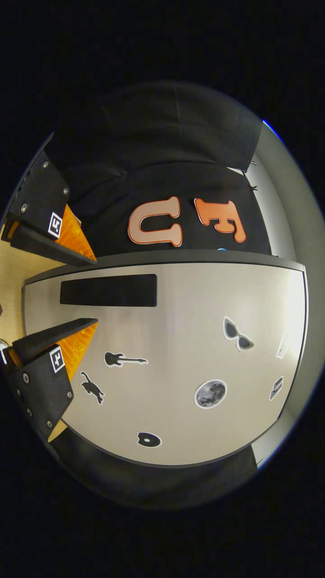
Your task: Open the shoe cabinet door, grab the shoes and put them into the shoe cabinet, then close the shoe cabinet door.
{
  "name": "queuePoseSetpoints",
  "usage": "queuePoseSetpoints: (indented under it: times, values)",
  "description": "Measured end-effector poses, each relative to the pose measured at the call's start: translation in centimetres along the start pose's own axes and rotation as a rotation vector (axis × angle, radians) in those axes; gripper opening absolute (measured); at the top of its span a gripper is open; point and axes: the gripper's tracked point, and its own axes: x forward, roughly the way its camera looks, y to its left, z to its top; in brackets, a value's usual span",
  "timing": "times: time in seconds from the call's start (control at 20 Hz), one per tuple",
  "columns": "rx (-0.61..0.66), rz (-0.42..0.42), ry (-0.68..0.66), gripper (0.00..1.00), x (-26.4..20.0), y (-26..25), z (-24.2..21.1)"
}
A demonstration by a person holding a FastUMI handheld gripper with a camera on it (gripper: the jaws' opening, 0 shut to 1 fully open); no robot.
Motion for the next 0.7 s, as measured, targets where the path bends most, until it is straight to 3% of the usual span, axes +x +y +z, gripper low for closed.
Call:
queuePoseSetpoints:
  times: [0.25,0.3,0.5,0.7]
  values:
    - [0.087,-0.029,0.049,0.50,1.34,0.09,-1.02]
    - [0.099,-0.043,0.044,0.41,1.25,0.10,-1.00]
    - [0.056,-0.077,0.026,0.32,1.31,0.05,-0.75]
    - [0.066,-0.032,0.047,0.22,0.85,0.17,-0.88]
